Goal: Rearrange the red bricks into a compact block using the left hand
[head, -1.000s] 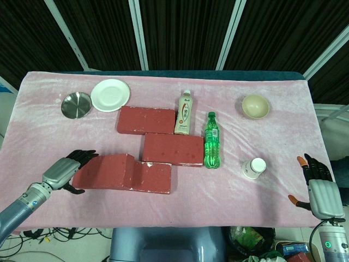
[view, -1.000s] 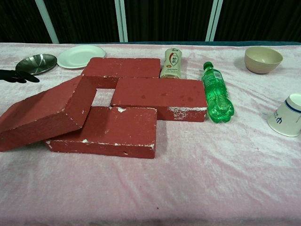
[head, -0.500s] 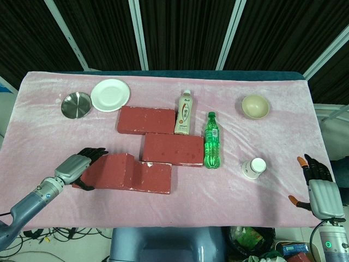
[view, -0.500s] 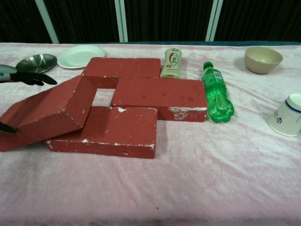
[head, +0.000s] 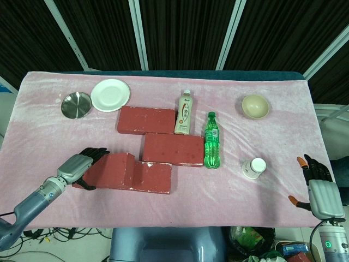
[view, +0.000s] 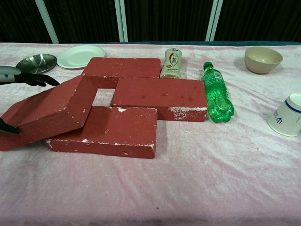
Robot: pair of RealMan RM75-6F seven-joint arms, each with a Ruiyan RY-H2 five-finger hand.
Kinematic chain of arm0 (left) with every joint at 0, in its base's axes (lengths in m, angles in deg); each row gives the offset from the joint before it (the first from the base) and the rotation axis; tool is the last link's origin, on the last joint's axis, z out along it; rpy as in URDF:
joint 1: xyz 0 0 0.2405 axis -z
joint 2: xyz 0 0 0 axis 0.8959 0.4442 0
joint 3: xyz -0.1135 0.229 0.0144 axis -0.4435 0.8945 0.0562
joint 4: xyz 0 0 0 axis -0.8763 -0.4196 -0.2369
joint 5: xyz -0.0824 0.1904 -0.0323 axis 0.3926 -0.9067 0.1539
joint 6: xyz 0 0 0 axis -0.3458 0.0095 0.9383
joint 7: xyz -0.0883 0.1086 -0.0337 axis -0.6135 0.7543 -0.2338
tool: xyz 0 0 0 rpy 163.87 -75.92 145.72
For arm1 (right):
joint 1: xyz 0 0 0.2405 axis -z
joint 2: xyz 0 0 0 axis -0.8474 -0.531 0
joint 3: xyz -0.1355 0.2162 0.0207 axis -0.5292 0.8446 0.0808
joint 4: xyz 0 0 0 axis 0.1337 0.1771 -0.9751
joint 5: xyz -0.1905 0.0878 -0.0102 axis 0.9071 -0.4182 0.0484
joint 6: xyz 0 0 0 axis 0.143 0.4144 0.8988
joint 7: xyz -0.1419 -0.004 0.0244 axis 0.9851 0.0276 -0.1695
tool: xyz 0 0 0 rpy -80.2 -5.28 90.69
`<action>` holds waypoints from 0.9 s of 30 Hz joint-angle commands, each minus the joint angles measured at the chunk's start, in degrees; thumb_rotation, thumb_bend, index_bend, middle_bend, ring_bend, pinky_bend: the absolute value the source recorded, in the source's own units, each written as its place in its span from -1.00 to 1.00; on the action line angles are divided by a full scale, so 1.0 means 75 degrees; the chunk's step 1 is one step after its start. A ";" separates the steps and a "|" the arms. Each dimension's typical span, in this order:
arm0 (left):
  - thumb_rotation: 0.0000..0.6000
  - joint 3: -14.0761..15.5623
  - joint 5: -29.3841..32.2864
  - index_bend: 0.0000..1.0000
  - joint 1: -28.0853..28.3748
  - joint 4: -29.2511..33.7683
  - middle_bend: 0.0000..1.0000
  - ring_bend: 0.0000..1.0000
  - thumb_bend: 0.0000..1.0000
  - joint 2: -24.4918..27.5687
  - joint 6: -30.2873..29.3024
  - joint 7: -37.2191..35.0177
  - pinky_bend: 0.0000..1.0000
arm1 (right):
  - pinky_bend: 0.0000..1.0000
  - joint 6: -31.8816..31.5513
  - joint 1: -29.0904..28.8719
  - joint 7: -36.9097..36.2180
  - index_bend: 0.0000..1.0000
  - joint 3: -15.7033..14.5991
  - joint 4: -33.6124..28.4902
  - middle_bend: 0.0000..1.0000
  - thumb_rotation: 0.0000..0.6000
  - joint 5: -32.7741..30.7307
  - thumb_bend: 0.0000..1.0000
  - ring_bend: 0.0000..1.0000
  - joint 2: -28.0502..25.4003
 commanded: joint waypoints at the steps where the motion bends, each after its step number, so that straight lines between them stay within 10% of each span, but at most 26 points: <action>1: 1.00 -0.0036 0.0146 -1.00 0.0027 -0.0022 -0.87 -1.00 -1.00 -0.0073 0.0040 0.0163 -0.99 | -0.84 0.0012 -0.0003 0.0001 -1.00 -0.0003 -0.0006 -1.00 1.00 -0.0005 -0.92 -1.00 -0.0006; 19: 1.00 -0.0555 0.0714 -0.63 0.0019 0.0236 -0.51 -0.96 -0.61 0.0168 -0.0658 0.1134 -0.80 | -0.84 0.0133 -0.0016 -0.0051 -1.00 -0.0036 -0.0102 -1.00 1.00 -0.0075 -0.91 -1.00 -0.0084; 27: 1.00 -0.1312 0.1730 -0.58 0.1045 0.0284 -0.52 -0.99 -0.60 0.0818 0.0414 0.1731 -0.87 | -0.84 0.0155 -0.0021 -0.0018 -1.00 -0.0035 -0.0137 -1.00 1.00 -0.0119 -0.92 -1.00 -0.0074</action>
